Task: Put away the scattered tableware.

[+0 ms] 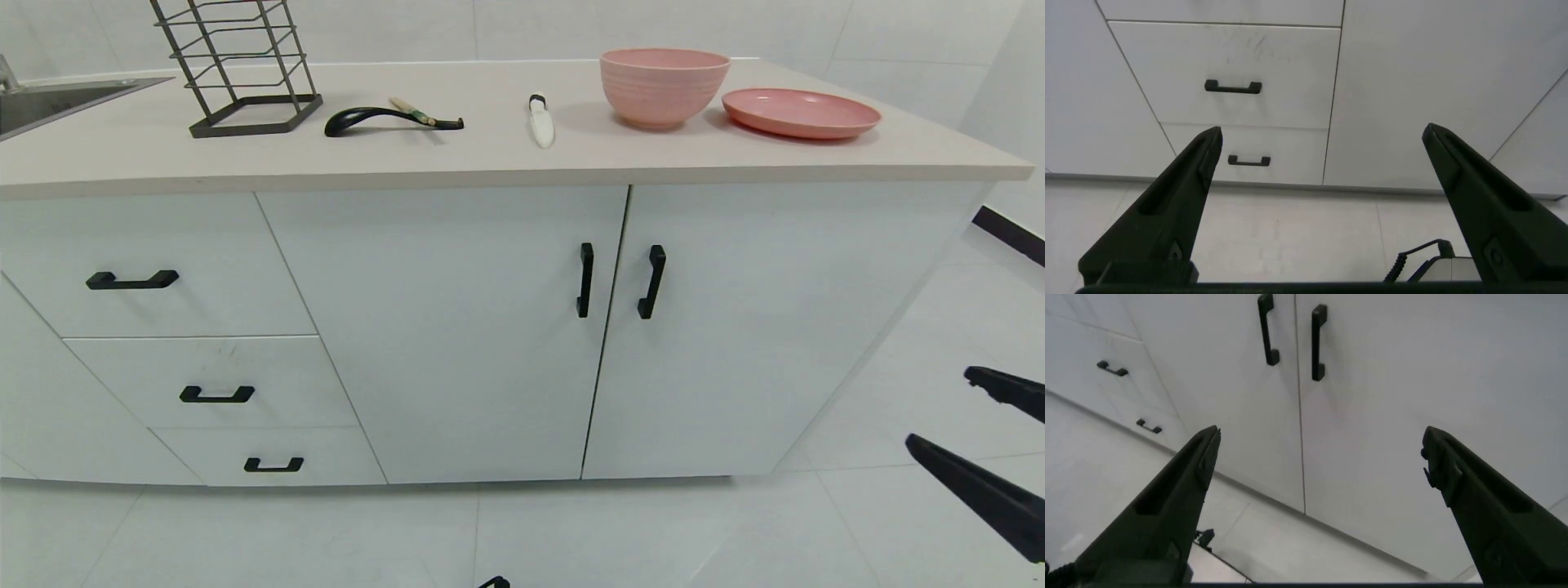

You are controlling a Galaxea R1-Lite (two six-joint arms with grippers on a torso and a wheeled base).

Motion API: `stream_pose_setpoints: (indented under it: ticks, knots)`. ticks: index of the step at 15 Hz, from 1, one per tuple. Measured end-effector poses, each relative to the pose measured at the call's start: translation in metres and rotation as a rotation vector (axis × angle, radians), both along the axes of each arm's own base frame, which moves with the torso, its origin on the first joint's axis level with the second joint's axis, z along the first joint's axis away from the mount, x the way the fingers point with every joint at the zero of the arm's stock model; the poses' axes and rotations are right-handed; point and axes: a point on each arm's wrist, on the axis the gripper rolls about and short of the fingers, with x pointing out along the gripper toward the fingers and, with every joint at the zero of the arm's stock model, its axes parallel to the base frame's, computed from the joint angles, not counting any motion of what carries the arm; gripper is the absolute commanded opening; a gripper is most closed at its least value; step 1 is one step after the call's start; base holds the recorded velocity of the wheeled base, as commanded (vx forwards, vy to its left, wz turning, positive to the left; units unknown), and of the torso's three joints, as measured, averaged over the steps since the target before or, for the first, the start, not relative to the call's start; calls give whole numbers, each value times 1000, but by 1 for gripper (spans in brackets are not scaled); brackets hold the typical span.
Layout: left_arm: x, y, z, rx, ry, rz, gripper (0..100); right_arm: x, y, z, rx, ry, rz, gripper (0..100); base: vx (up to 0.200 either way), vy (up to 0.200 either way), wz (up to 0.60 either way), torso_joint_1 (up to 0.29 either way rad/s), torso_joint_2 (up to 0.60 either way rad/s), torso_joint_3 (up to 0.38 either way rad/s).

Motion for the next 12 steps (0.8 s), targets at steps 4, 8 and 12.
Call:
stream_pose_setpoints:
  ticks: [4,8,12]
  knots:
    - [0,0,0,1,0,1,100,24,7,-5,-20,44,63,100,0,0,0,0,0,0]
    - [0,0,0,1,0,0,100,56,19,-8,-24,-6,141,100,0,0,0,0,0,0]
    - [0,0,0,0,0,0,100,86,31,-23,-45,-32,229,100,0,0,0,0,0,0]
